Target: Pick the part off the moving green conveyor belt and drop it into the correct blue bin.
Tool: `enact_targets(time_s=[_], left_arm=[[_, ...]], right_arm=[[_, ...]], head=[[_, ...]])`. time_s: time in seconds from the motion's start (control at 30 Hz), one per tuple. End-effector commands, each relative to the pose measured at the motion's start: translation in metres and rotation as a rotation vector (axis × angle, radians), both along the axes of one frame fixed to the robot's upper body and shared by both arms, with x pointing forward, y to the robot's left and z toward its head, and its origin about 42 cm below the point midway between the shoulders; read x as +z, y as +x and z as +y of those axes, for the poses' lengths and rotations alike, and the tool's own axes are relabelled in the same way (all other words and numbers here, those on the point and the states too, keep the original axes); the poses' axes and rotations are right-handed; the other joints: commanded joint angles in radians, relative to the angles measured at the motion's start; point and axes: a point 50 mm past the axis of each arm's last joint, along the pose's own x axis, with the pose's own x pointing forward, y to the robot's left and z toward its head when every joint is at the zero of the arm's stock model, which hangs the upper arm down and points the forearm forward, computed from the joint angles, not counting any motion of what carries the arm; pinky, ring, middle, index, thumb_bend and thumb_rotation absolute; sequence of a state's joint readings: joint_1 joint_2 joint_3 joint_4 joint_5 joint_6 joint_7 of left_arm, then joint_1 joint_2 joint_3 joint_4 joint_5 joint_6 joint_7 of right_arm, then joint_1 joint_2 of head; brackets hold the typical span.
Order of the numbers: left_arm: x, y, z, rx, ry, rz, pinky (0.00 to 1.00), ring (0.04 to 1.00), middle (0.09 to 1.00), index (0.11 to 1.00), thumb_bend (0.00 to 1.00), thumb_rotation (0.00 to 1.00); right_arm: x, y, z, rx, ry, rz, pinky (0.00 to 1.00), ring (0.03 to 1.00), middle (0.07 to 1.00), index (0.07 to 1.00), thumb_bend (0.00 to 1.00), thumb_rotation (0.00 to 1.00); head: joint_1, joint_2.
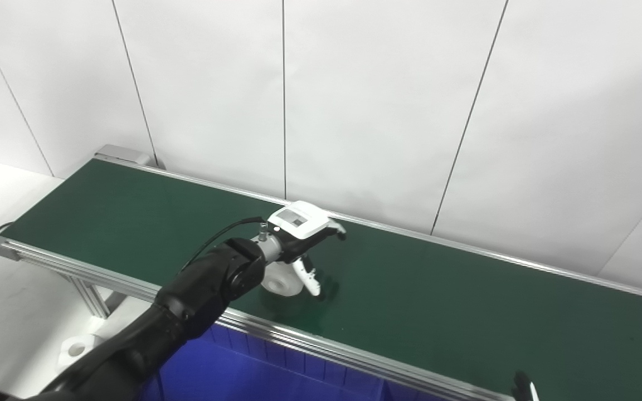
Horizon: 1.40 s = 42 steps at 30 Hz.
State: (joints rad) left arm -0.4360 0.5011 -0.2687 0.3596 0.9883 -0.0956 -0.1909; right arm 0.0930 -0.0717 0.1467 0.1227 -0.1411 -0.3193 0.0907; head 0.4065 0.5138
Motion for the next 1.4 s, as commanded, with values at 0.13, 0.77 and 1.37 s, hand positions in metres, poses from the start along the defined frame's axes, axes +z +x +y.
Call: enact_targets(time_s=[0.13,0.77,1.37], left_arm=[[0.02,0.008,0.015,0.037,0.028,-0.036,0.8,0.839,0.839,0.801,1.0,0.4],[0.005,0.002,0.009,0.103,-0.06,0.019,0.72,0.762,0.763,0.717,1.0,0.33],[-0.091,-0.04,-0.076,0.262,-0.801,-0.027,0.47,0.529,0.532,0.464,0.52,0.0]], right_arm=[[0.012,0.0,0.0,0.007,0.013,-0.025,1.0,1.0,1.0,1.0,0.94,1.0],[0.015,-0.004,-0.004,0.007,-0.004,-0.022,1.0,1.0,1.0,1.0,0.92,1.0],[0.017,-0.006,0.003,-0.01,-0.012,-0.034,0.99,0.982,0.994,0.995,0.88,1.0]], head=[[-0.003,0.009],[-0.021,0.028],[-0.052,0.037]])
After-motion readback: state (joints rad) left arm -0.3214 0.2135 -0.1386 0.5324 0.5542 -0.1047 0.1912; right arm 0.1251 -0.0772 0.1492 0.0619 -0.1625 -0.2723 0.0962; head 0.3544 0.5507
